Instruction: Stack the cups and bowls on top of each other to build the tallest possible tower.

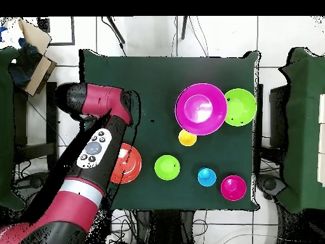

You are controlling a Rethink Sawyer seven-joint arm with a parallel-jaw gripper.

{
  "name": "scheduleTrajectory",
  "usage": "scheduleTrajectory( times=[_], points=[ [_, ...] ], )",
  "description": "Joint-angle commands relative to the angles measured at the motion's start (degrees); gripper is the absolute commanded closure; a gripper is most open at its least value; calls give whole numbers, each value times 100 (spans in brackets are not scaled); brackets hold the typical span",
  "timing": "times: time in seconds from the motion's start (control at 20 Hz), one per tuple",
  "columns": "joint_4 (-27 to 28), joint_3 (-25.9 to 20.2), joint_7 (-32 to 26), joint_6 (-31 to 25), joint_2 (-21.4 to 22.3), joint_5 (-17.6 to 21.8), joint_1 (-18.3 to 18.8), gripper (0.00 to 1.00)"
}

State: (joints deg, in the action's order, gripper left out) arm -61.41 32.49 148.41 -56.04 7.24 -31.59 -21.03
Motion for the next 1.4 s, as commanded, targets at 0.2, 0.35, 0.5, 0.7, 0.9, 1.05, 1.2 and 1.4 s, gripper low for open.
scheduleTrajectory(
  times=[0.2,0.35,0.5,0.7,0.9,1.05,1.2,1.4],
  points=[
    [-119,-554,1217,482,-284,-51,-23,0],
    [-275,-690,1133,788,-255,-127,-29,0],
    [-535,-919,982,1151,-170,-267,19,0],
    [-812,-1244,771,1490,-48,-473,127,0],
    [-999,-1532,568,1605,71,-610,263,0],
    [-983,-1570,587,1544,77,-605,293,0],
    [-943,-1576,618,1489,74,-561,346,0],
    [-983,-1636,578,1553,93,-515,386,0]
  ],
)
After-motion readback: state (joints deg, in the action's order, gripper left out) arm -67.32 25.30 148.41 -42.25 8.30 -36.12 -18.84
